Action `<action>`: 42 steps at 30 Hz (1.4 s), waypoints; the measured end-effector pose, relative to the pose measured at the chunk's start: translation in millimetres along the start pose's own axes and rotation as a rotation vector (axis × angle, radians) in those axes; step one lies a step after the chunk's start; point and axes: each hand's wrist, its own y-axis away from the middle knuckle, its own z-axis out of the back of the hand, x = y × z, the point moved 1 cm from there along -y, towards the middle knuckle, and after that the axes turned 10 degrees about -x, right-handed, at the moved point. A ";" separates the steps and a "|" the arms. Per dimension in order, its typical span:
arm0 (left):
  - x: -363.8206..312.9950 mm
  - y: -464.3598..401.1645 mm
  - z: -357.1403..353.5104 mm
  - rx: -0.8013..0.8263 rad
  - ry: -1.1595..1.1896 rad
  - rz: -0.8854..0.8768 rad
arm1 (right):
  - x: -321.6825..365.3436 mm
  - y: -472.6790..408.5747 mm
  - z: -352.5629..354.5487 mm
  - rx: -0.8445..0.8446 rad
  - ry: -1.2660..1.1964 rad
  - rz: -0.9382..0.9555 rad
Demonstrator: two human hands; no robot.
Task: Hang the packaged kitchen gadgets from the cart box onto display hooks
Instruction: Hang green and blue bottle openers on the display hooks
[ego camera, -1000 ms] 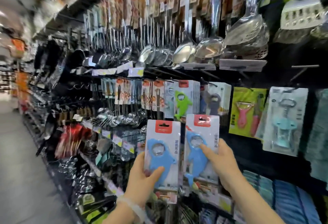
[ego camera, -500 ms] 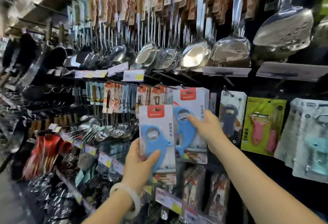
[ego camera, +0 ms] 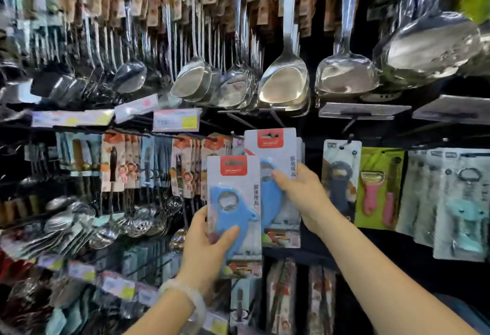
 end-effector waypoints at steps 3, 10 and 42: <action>3.1 -6.0 0.4 0.044 0.001 -0.005 | -2.6 -2.6 -0.9 -0.011 -0.032 -0.015; 7.1 -12.6 4.5 0.094 0.056 0.012 | -3.5 1.1 -5.8 -0.095 -0.077 -0.029; -15.4 -19.1 -59.8 0.163 0.139 -0.081 | 10.7 20.0 18.6 -0.060 0.233 0.316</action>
